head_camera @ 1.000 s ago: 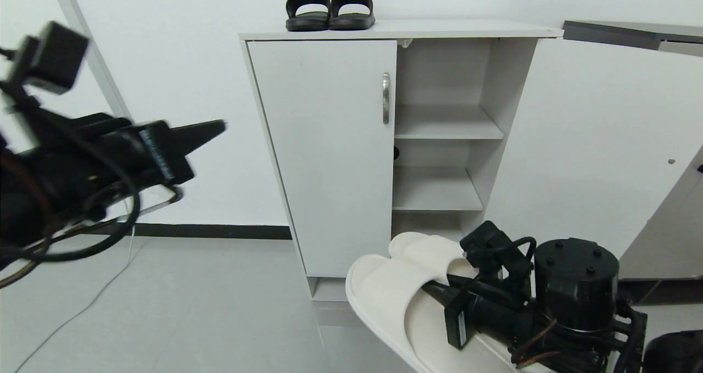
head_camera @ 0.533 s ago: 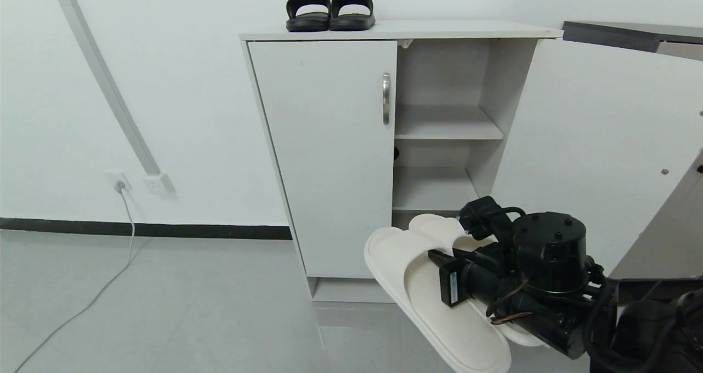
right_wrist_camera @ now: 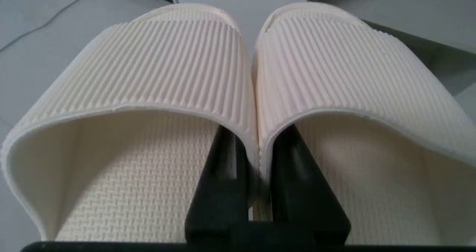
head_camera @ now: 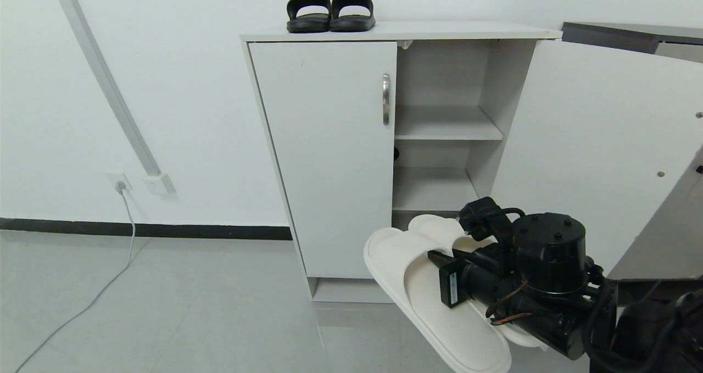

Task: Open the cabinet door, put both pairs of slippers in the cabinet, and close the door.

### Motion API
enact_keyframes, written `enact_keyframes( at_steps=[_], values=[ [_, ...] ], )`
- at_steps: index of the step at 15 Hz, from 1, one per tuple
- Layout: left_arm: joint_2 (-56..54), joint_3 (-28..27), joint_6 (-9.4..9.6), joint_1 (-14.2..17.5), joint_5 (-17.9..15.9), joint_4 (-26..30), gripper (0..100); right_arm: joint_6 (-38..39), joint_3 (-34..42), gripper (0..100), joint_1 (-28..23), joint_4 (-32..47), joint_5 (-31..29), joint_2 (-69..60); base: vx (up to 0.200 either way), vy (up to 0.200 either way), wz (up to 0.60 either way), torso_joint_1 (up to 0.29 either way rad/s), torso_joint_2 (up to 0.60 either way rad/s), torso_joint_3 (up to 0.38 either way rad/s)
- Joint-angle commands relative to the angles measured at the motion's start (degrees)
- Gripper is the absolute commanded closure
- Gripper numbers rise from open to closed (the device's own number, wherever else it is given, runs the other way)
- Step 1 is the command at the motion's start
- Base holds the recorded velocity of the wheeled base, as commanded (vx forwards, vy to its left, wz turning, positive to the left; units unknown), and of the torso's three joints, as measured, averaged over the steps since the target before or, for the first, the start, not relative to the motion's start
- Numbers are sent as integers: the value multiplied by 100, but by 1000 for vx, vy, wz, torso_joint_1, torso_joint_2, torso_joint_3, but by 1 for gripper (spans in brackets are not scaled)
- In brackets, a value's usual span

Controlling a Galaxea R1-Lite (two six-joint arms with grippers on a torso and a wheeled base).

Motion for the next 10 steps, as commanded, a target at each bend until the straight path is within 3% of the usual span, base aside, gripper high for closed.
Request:
enact_keyframes(
  at_steps=[1,2,3,4,5,7,10],
  values=[
    [-117,63,-6,-9,-30,-12,100,-8,-3,100,7,-11,-8,17,0,0,0,0,0,0],
    [-117,55,-6,0,-4,5,100,-8,-12,100,16,-28,-8,17,0,0,0,0,0,0],
    [-117,46,90,0,295,32,100,-17,-3,100,16,-28,-8,17,0,0,0,0,0,0],
    [-117,98,310,0,629,146,100,-17,-3,100,16,-28,-8,17,0,0,0,0,0,0],
    [-117,98,415,0,629,146,100,-25,-12,100,25,-28,-17,17,0,0,0,0,0,0],
    [-117,98,415,0,128,137,100,-25,-47,100,69,-28,-113,17,0,0,0,0,0,0],
    [-117,98,407,0,128,137,100,45,-636,100,218,16,-966,289,0,0,0,0,0,0]
  ],
)
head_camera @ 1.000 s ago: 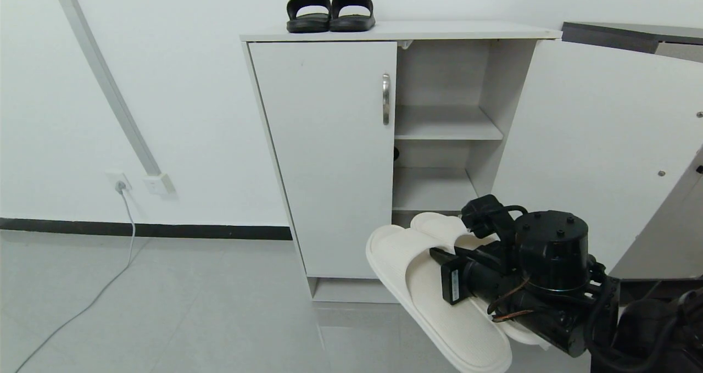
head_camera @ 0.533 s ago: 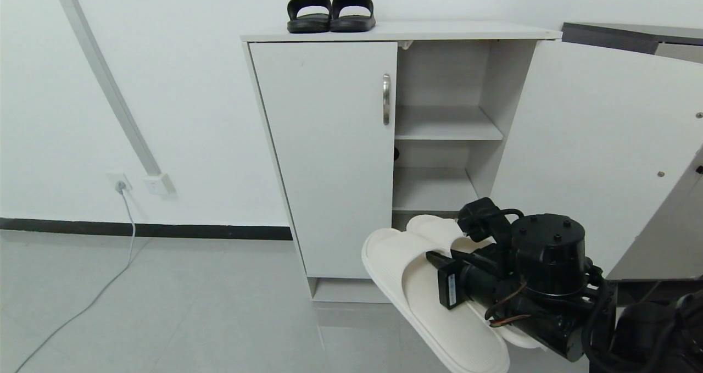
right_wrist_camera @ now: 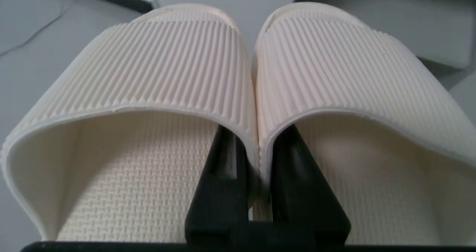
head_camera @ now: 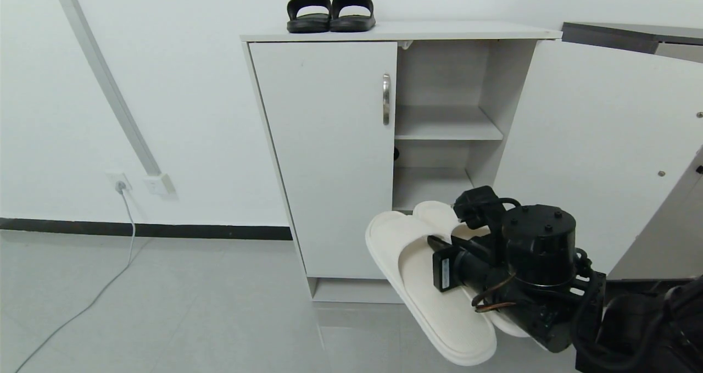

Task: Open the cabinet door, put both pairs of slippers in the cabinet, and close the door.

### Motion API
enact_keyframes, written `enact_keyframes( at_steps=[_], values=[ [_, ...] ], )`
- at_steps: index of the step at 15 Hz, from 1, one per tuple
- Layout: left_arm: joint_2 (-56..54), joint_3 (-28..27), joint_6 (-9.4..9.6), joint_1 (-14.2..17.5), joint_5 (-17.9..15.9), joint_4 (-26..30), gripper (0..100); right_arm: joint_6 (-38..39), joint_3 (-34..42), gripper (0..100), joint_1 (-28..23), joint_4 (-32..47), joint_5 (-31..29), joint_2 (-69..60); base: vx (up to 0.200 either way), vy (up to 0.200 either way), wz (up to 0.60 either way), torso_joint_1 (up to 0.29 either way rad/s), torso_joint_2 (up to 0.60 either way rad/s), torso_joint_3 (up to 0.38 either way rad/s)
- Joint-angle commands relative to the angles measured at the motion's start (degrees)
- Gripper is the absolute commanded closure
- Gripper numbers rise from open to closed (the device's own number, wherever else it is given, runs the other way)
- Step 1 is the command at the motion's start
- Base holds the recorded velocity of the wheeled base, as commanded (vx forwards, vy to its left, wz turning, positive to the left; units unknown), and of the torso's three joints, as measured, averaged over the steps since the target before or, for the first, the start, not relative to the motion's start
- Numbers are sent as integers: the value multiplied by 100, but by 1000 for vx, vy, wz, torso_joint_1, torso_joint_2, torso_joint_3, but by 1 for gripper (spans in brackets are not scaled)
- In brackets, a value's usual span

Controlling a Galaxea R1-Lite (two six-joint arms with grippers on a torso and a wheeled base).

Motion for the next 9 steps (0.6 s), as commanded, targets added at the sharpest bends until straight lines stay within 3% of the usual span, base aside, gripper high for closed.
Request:
enact_keyframes(
  at_steps=[1,6,9],
  values=[
    [22,2,-1,0,-2,2,100,110,-502,100,142,64,-491,334,0,0,0,0,0,0],
    [22,2,-53,0,-2,2,100,1112,-2145,100,467,1540,-2381,1090,0,0,0,0,0,0],
    [22,2,-53,0,-2,2,100,1235,-2312,100,546,1707,-2477,1248,0,0,0,0,0,0]
  ],
)
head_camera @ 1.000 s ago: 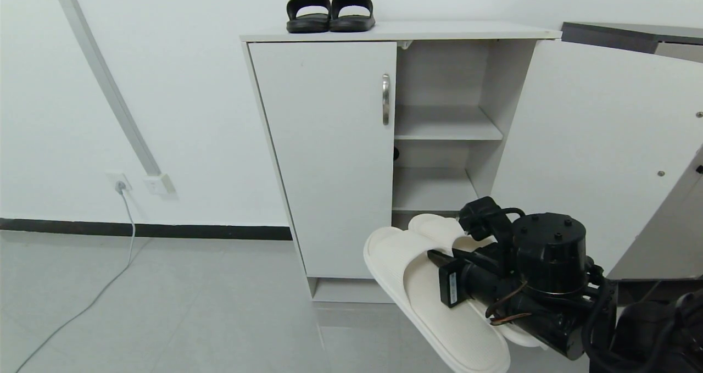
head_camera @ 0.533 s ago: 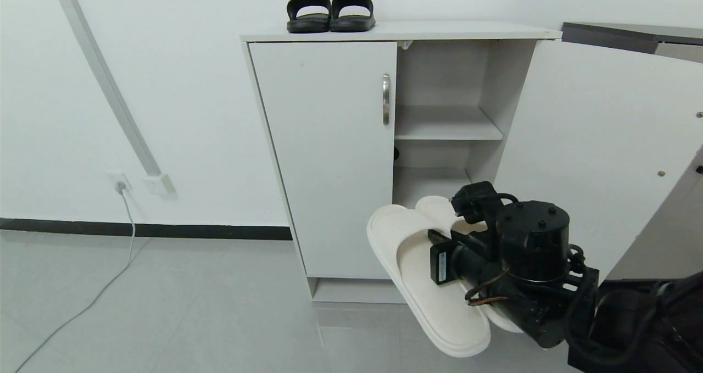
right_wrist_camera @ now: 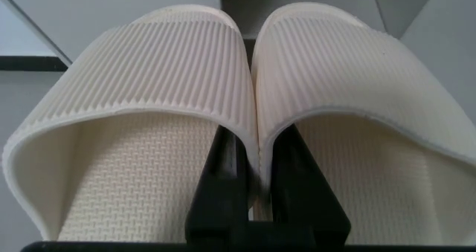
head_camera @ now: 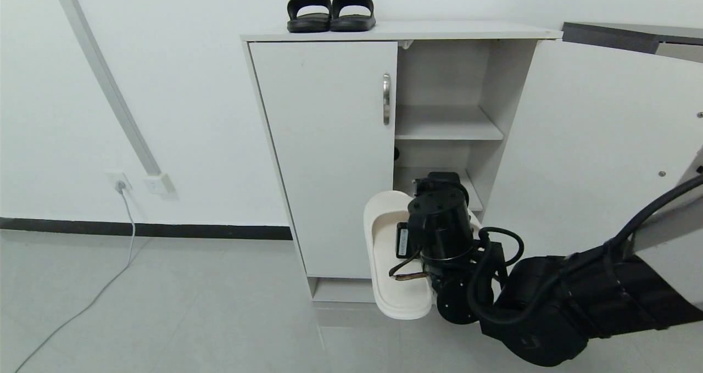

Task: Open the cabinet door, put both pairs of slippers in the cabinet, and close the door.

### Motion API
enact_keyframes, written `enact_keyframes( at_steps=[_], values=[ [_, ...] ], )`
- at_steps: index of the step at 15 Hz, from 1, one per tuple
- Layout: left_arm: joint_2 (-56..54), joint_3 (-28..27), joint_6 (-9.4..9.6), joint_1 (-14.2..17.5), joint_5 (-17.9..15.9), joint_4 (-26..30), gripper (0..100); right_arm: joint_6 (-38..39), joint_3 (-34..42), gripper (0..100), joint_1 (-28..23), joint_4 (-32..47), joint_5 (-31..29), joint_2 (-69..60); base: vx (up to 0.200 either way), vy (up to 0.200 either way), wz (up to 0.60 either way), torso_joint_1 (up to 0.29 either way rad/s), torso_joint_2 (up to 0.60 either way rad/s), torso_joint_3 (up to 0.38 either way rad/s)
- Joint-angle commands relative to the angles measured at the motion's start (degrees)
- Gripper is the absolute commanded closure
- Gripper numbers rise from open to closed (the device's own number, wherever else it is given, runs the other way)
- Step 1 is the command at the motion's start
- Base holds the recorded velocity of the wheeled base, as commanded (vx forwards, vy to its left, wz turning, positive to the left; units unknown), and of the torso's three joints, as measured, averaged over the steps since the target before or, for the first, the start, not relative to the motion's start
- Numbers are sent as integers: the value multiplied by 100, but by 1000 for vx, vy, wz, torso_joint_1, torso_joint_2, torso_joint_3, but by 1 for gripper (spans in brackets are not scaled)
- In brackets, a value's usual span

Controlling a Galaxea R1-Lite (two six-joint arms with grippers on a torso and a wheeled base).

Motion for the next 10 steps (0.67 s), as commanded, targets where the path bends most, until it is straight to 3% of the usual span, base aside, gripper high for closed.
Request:
enact_keyframes(
  at_steps=[1,10],
  values=[
    [20,1,-1,0,-2,0,100,3,-101,100,36,4,-11,203,0,0,0,0,0,0],
    [20,1,-1,0,-2,0,100,3,-66,100,-87,-13,-108,379,0,-200,0,3,2,1]
  ],
)
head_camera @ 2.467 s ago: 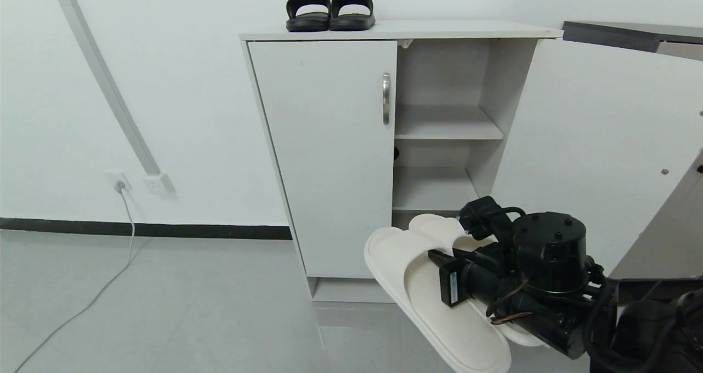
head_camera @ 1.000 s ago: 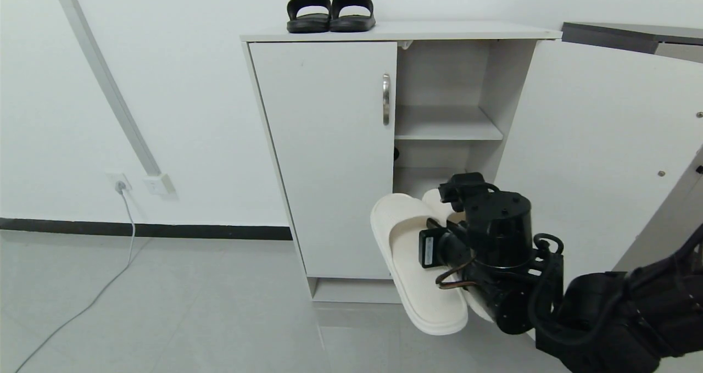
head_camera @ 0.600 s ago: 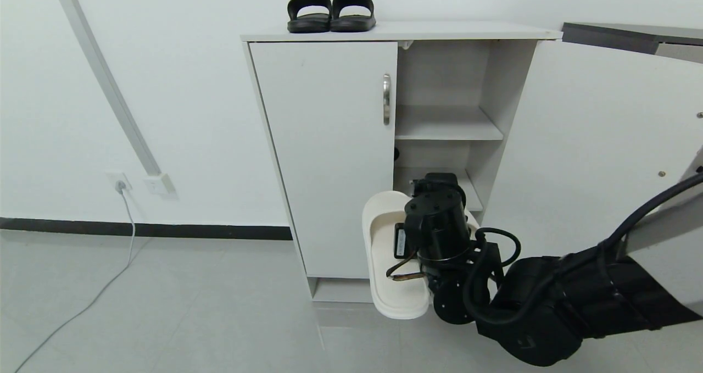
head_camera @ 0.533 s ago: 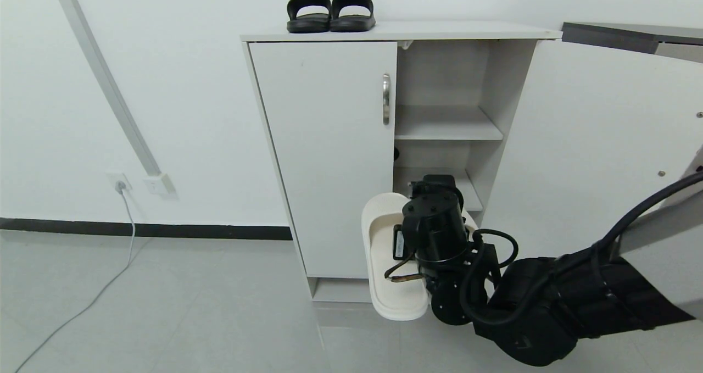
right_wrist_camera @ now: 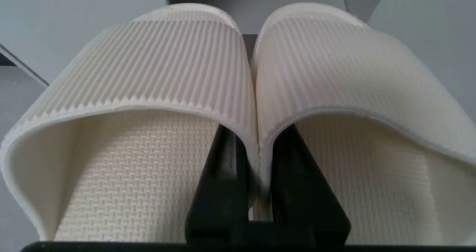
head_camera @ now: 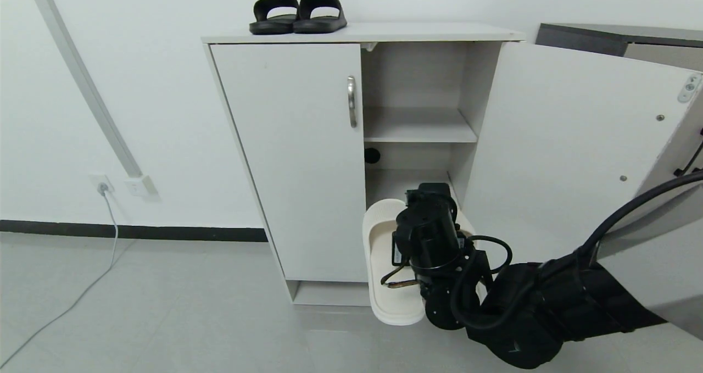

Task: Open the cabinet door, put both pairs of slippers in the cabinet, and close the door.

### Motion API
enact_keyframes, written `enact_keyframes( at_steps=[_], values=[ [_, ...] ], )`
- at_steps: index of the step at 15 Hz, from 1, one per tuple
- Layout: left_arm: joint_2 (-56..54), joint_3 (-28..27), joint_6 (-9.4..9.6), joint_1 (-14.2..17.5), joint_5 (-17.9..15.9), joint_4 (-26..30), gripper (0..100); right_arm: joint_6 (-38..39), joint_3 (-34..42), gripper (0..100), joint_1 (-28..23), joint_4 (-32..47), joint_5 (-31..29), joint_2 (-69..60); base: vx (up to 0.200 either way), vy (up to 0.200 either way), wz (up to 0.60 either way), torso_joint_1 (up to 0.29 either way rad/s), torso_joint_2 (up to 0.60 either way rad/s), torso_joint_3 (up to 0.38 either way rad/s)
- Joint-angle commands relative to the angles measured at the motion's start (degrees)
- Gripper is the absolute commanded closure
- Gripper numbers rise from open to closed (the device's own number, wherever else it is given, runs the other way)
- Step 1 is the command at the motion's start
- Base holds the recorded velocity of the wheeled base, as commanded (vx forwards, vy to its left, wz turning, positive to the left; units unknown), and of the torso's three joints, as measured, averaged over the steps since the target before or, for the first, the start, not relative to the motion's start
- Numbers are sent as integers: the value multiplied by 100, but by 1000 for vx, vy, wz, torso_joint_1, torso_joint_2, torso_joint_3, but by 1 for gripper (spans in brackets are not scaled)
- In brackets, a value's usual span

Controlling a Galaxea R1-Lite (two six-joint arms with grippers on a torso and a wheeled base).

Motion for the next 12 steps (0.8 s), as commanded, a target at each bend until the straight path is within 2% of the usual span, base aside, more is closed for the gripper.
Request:
enact_keyframes(
  at_steps=[1,4,12],
  values=[
    [19,1,-19,0,-2,6,100,10,0,100,-46,1,2,97,0,0,0,0,0,0],
    [19,1,-71,0,7,6,100,10,123,100,-161,-131,63,229,0,0,0,0,0,0],
    [19,1,-80,0,7,6,100,-500,334,100,-187,-1273,257,589,0,0,0,0,0,0]
  ],
)
